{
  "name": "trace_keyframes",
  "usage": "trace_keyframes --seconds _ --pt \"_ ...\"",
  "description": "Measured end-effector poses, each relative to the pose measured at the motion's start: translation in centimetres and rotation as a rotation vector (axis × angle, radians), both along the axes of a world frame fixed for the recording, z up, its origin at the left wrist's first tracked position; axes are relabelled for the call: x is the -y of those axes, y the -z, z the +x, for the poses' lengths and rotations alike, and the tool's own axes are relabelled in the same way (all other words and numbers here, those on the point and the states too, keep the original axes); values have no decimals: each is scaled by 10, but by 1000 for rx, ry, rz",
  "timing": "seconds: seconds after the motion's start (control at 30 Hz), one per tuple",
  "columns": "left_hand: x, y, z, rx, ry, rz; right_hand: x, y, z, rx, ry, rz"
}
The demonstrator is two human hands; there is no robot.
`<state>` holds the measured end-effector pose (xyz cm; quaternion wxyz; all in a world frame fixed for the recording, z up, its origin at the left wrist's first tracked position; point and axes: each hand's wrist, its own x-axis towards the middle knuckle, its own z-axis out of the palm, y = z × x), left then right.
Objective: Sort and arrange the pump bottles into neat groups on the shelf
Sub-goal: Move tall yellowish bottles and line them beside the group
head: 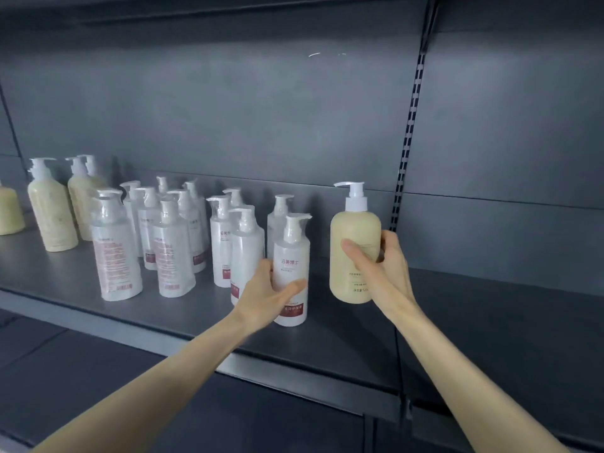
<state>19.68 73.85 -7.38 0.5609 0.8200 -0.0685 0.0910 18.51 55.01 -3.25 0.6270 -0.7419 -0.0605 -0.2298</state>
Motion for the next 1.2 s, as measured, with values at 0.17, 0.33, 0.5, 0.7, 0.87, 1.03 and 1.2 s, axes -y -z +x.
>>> trace_keyframes --seconds 0.17,0.33,0.5,0.7,0.87,1.03,1.2 --pt "-10 10 4 51 86 22 -12 3 -14 -11 74 47" --pt "-22 10 -9 143 129 61 -23 5 -40 -12 136 74" --pt "-37 -5 -46 268 122 62 -38 -7 -70 35 165 97" --pt "-47 -12 -97 99 458 -58 -69 -19 -101 50 -76 84" --pt "-85 -3 -127 125 367 -130 -124 -17 -107 -2 -252 19" --pt "-175 -10 -130 158 260 -107 -201 -29 -100 -39 -342 -88" --pt "-285 -7 -127 192 193 -84 -299 -34 -81 -10 -515 -66"
